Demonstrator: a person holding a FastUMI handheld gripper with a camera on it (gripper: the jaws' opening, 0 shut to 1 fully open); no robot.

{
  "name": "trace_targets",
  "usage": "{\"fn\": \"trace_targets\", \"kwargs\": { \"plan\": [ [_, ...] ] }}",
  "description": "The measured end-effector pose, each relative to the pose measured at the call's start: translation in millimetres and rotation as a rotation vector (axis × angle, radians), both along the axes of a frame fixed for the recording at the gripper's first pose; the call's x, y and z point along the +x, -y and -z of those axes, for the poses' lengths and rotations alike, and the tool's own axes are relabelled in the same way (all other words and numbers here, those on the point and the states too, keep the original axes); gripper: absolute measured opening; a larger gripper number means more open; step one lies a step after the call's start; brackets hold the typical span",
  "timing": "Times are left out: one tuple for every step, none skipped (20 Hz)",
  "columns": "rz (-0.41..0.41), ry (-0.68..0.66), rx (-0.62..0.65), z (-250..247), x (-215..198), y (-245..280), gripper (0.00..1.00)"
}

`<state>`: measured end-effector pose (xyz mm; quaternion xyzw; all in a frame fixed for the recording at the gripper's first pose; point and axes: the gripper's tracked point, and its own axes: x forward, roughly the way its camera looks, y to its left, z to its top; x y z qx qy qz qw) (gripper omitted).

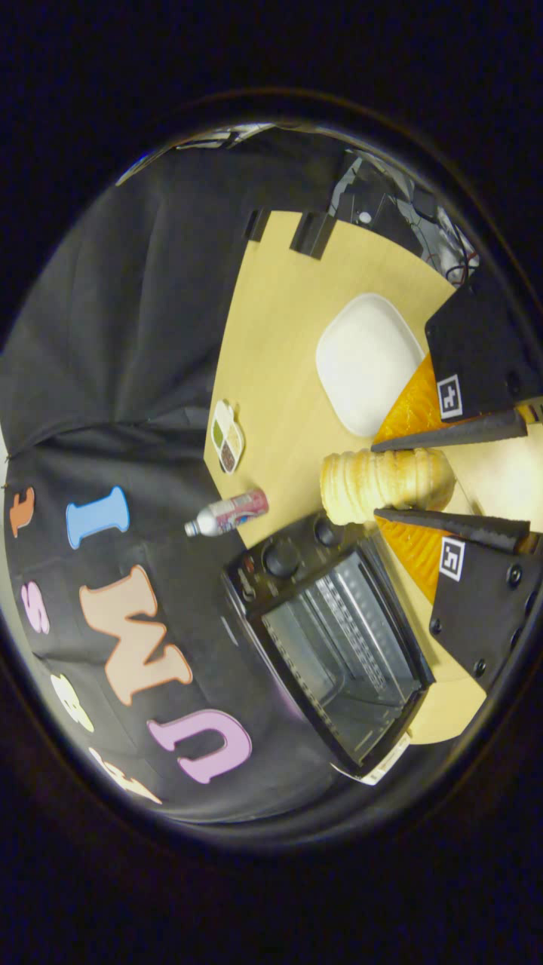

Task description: Open the toaster oven, put the food inside, and close the toaster oven door.

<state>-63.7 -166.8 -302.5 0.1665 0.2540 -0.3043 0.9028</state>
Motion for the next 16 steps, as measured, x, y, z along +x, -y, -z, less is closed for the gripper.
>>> {"fn": "trace_targets", "kwargs": {
  "plan": [
    [-0.019, 0.01, 0.01, 1, 8, -13, 0.42],
    [-0.042, 0.017, 0.022, 2, 16, -27, 0.42],
    [-0.061, 0.019, 0.03, 4, 23, -38, 0.42],
    [-0.075, 0.013, 0.031, 8, 28, -48, 0.42],
    [-0.082, 0.008, 0.028, 11, 34, -56, 0.42],
    [-0.097, 0.006, 0.028, 15, 42, -65, 0.43],
    [-0.114, 0.001, 0.028, 20, 50, -74, 0.43],
    [-0.128, -0.004, 0.024, 25, 58, -81, 0.43],
    [-0.138, -0.012, 0.018, 28, 64, -88, 0.43],
    [-0.146, -0.016, 0.012, 31, 70, -94, 0.43],
    [-0.153, -0.018, 0.011, 34, 77, -99, 0.43],
    [-0.157, -0.014, 0.012, 36, 84, -103, 0.43],
    [-0.16, -0.005, 0.017, 38, 90, -108, 0.43],
    [-0.152, 0.001, 0.02, 41, 96, -110, 0.43],
    [-0.143, 0.004, 0.021, 44, 102, -112, 0.43],
    [-0.14, 0.005, 0.025, 47, 108, -116, 0.42]
  ]
}}
